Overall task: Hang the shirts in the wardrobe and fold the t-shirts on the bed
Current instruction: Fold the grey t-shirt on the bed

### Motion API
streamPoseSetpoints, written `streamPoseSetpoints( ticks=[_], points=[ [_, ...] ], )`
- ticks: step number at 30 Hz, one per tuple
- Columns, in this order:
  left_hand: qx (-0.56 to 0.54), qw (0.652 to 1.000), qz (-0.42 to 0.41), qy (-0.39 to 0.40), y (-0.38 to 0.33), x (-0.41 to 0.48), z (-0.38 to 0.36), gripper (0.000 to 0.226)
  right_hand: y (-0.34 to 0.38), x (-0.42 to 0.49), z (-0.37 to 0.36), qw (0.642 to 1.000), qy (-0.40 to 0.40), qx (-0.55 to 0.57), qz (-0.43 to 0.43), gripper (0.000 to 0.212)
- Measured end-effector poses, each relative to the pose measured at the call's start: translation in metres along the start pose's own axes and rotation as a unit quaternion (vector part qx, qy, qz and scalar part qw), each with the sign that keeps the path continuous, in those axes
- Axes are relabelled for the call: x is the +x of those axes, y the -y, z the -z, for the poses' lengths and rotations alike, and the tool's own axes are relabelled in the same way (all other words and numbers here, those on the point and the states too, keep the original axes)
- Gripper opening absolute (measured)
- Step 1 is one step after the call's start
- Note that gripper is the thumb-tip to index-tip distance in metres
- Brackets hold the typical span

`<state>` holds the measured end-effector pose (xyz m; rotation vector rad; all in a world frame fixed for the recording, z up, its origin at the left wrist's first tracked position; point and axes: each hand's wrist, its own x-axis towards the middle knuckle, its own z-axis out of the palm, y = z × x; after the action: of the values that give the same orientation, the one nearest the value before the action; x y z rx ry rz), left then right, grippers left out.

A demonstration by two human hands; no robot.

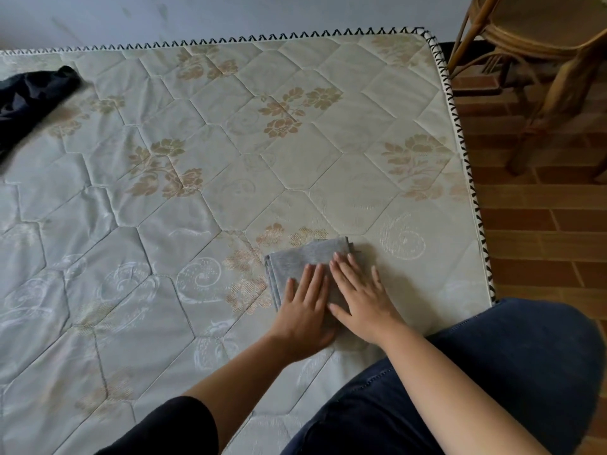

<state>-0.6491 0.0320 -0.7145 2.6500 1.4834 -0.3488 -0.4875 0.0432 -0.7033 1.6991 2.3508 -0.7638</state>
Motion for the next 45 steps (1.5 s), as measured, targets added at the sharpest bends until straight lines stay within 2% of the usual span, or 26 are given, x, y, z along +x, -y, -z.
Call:
streamPoseSetpoints(
  ticks=[3, 5, 9, 12, 13, 15, 17, 19, 23, 24, 25, 26, 28, 30, 31, 34, 38, 40, 42, 43, 45],
  points=[
    [-0.028, 0.996, 0.042, 0.075, -0.018, 0.002, 0.005, 0.101, -0.001, -0.003, 0.004, 0.998, -0.006, 0.056, -0.037, 0.069],
    [-0.053, 0.991, 0.089, 0.087, -0.026, 0.007, 0.005, 0.103, -0.005, -0.006, 0.005, 0.993, -0.031, 0.092, -0.062, 0.066],
    [-0.057, 0.99, 0.123, 0.047, -0.031, 0.014, 0.017, 0.092, -0.009, -0.011, 0.005, 0.97, -0.08, 0.207, -0.103, 0.064],
    [-0.2, 0.969, 0.141, 0.008, -0.028, 0.017, 0.039, 0.072, -0.013, -0.015, 0.008, 0.923, -0.14, 0.328, -0.142, 0.063],
    [-0.274, 0.948, 0.16, 0.013, -0.024, 0.017, 0.049, 0.067, -0.014, -0.017, 0.011, 0.899, -0.157, 0.375, -0.161, 0.061],
    [-0.38, 0.904, 0.195, -0.029, -0.018, 0.019, 0.07, 0.055, -0.016, -0.021, 0.016, 0.848, -0.187, 0.46, -0.187, 0.058],
    [-0.483, 0.846, 0.218, -0.055, -0.011, 0.02, 0.092, 0.034, -0.017, -0.026, 0.021, 0.802, -0.206, 0.526, -0.195, 0.056],
    [-0.603, 0.76, 0.237, -0.046, -0.004, 0.021, 0.104, 0.021, -0.017, -0.029, 0.023, 0.764, -0.214, 0.576, -0.197, 0.055],
    [-0.785, 0.534, 0.312, 0.041, 0.003, 0.022, 0.101, 0.018, -0.019, -0.025, 0.024, 0.716, -0.205, 0.629, -0.222, 0.052],
    [-0.8, 0.494, 0.335, 0.068, 0.003, 0.022, 0.093, 0.015, -0.021, -0.023, 0.022, 0.705, -0.195, 0.642, -0.228, 0.052],
    [-0.804, 0.47, 0.353, 0.087, 0.002, 0.022, 0.083, 0.013, -0.023, -0.022, 0.021, 0.703, -0.184, 0.648, -0.228, 0.052],
    [-0.801, 0.461, 0.369, 0.099, 0.001, 0.022, 0.072, 0.011, -0.024, -0.021, 0.018, 0.71, -0.171, 0.644, -0.228, 0.052],
    [-0.789, 0.459, 0.395, 0.105, 0.001, 0.019, 0.052, 0.01, -0.026, -0.02, 0.013, 0.741, -0.144, 0.61, -0.241, 0.046],
    [-0.778, 0.477, 0.396, 0.107, 0.003, 0.017, 0.037, 0.018, -0.028, -0.018, 0.008, 0.765, -0.135, 0.577, -0.252, 0.041],
    [-0.771, 0.495, 0.385, 0.109, 0.004, 0.018, 0.033, 0.022, -0.028, -0.018, 0.007, 0.772, -0.14, 0.566, -0.253, 0.041],
    [-0.723, 0.58, 0.36, 0.104, 0.007, 0.021, 0.027, 0.028, -0.028, -0.015, 0.007, 0.787, -0.158, 0.539, -0.257, 0.045],
    [-0.645, 0.673, 0.36, 0.033, 0.006, 0.025, 0.021, 0.034, -0.029, -0.011, 0.006, 0.8, -0.193, 0.515, -0.242, 0.046],
    [-0.629, 0.695, 0.349, 0.02, 0.007, 0.026, 0.014, 0.037, -0.029, -0.01, 0.006, 0.809, -0.198, 0.5, -0.238, 0.043],
    [-0.625, 0.7, 0.344, 0.015, 0.007, 0.026, 0.01, 0.04, -0.026, -0.009, 0.006, 0.824, -0.202, 0.472, -0.239, 0.044],
    [-0.622, 0.704, 0.344, 0.008, 0.007, 0.026, 0.008, 0.04, -0.023, -0.009, 0.005, 0.838, -0.221, 0.438, -0.24, 0.046],
    [-0.609, 0.717, 0.34, -0.007, 0.006, 0.026, 0.005, 0.039, -0.017, -0.007, 0.006, 0.886, -0.294, 0.287, -0.217, 0.052]
  ],
)
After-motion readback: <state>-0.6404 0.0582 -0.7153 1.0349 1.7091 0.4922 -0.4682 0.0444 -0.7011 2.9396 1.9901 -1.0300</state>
